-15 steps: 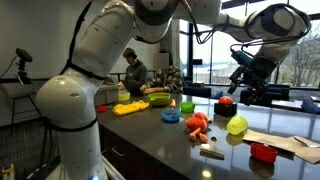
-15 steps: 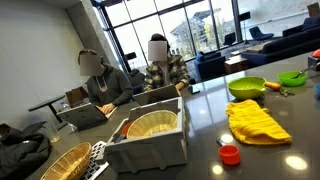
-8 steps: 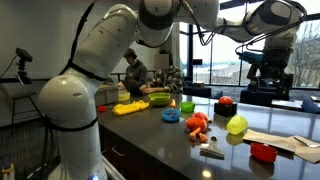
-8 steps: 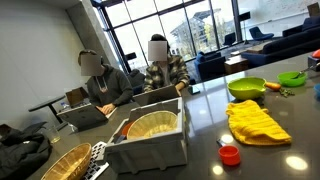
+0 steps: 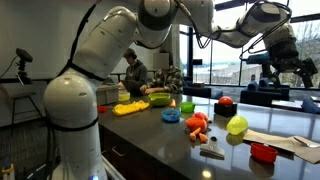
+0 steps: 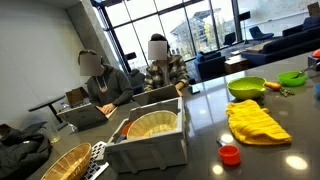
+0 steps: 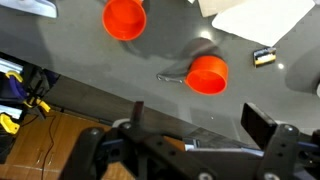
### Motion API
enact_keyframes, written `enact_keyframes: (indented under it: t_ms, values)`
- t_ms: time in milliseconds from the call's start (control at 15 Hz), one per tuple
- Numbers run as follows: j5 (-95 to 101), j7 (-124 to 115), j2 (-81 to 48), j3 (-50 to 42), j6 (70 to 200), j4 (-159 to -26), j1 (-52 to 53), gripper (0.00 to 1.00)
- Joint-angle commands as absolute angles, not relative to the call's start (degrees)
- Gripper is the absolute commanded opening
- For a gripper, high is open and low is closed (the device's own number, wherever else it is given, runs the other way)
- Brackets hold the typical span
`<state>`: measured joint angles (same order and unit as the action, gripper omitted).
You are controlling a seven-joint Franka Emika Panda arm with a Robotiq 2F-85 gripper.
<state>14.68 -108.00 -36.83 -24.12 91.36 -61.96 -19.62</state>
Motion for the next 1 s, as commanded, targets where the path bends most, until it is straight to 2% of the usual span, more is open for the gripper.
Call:
enact_keyframes:
  t_ms: [0, 933]
  values:
    - [16.72, -109.74, -36.83, -24.71, 92.28, -62.22, -19.09, 1.0]
    - [17.6, -106.16, -39.06, -24.91, 90.08, -61.62, -20.66, 1.0]
